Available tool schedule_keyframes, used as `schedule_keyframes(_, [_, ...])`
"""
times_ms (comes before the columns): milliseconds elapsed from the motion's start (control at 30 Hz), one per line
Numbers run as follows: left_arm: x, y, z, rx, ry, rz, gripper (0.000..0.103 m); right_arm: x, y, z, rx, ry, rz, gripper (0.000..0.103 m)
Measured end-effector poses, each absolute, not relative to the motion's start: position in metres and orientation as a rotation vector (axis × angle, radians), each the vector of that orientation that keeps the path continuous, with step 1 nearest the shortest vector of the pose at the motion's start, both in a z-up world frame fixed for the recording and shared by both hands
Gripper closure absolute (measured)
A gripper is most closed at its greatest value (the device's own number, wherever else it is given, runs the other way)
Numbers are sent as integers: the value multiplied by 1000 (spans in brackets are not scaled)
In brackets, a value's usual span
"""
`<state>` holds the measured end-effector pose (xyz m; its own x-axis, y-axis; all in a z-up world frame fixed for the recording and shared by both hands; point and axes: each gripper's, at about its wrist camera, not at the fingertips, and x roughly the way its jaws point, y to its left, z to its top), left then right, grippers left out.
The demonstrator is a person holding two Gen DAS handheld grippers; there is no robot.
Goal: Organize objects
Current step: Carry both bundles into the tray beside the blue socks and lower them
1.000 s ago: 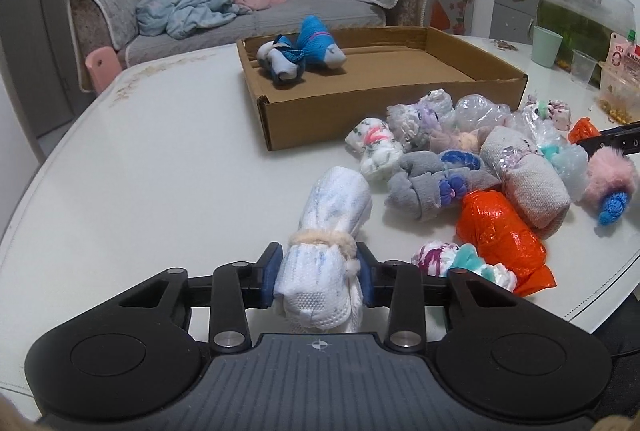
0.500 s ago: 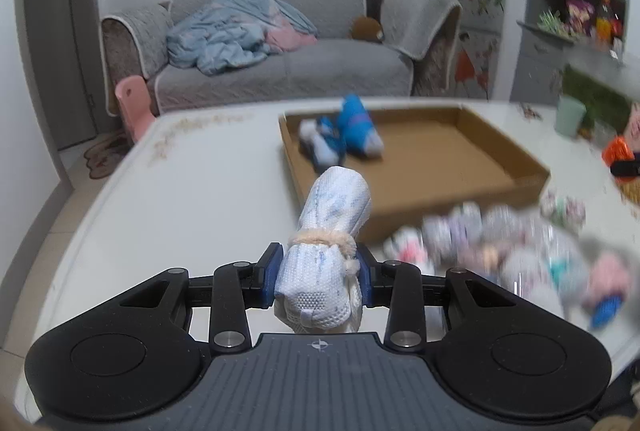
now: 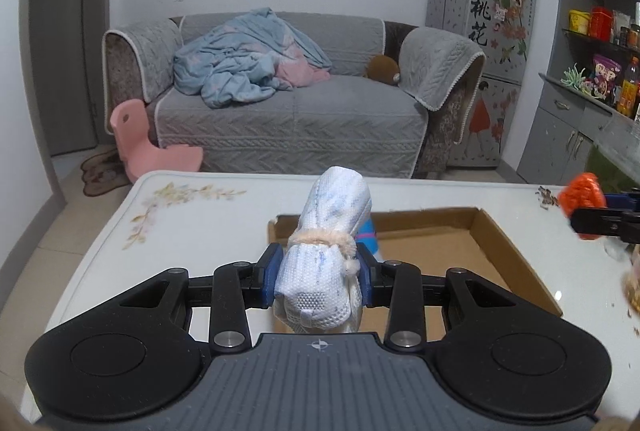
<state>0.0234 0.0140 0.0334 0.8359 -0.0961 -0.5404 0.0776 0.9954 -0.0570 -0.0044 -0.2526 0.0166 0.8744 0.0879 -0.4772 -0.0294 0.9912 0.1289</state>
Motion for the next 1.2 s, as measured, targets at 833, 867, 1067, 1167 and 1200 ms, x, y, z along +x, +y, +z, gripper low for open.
schedule_keyframes(833, [190,-67,-84,-64,808,-148,59,97,-285,-45,125,711,-8,55])
schedule_keyframes(867, [190,-66,-82,-58,806,-141,59,100,-284,-47,124,720,0,55])
schedule_keyframes(1067, [194,-68,-84,-27,795,-98,58,121,-275,-60,85,761,37,54])
schedule_keyframes(1167, [197,-69,-84,-48,800,-95,58,130,-279,-62,85,780,39,54])
schedule_keyframes(1200, [197,-69,-85,-47,806,-95,58,132,-280,-63,78,785,41,54])
